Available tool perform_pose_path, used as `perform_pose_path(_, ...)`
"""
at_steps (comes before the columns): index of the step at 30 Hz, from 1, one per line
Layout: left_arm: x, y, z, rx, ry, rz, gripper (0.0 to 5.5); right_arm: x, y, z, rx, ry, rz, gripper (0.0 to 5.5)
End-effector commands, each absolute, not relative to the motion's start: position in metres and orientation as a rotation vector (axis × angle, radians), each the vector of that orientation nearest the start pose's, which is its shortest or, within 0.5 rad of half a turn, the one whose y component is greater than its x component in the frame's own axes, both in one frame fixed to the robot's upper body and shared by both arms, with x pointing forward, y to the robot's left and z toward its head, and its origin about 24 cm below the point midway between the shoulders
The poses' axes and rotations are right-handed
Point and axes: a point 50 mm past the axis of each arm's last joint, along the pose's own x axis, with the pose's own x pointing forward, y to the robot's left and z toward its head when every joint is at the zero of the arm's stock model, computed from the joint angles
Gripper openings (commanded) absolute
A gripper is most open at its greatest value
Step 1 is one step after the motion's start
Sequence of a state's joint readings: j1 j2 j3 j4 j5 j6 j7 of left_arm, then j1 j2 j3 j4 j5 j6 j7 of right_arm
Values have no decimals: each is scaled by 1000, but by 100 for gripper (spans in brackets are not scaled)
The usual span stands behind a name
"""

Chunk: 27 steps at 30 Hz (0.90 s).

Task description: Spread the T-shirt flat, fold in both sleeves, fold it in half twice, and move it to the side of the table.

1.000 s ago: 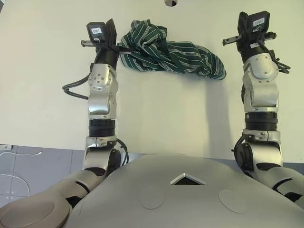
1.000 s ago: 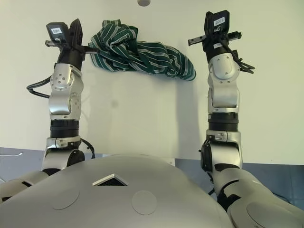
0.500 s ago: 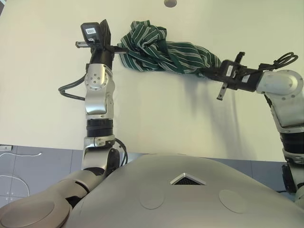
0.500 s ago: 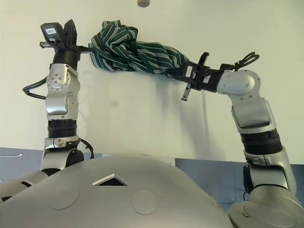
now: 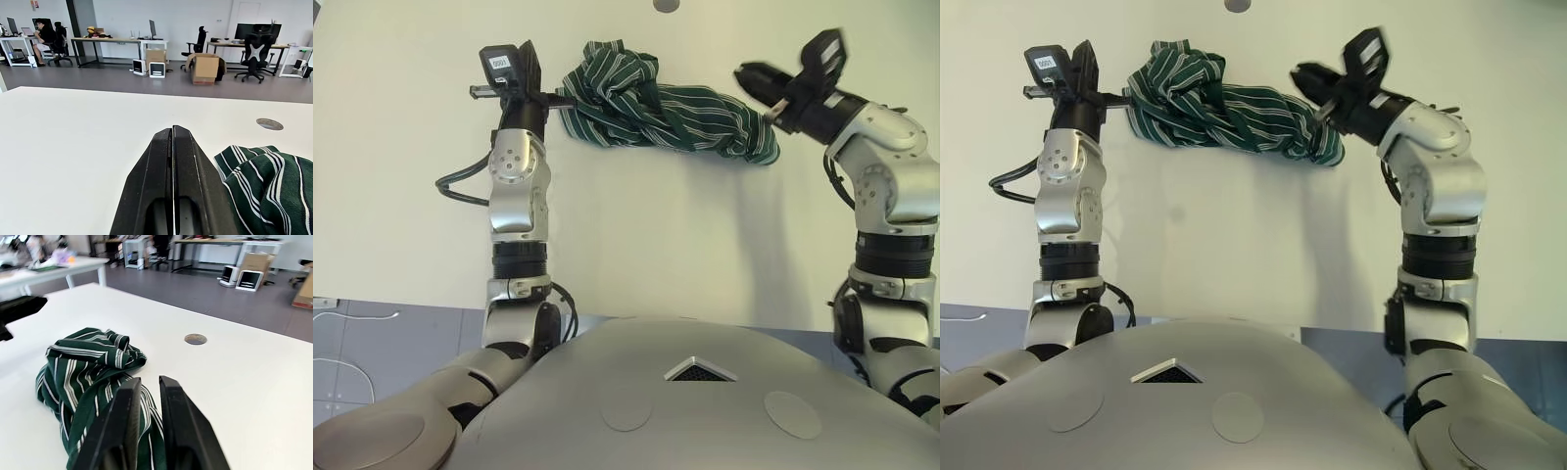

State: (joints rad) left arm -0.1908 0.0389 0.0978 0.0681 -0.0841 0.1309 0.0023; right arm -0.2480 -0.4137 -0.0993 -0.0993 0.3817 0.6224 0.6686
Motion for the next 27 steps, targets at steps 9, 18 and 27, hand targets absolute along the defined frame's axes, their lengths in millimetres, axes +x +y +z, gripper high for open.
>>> perform_pose_path(9, 298, 164, 66, -55, 11, 31, 0, 239, -178, 79, -527, 267, 1021, 75)
perform_pose_path(18, 301, 165, 67, -50, 10, 20, 0, 240, -175, 62, -505, 294, 1007, 199)
perform_pose_path(27, 302, 164, 67, -46, 11, 13, 0, 246, -171, 49, -748, 231, 1015, 112)
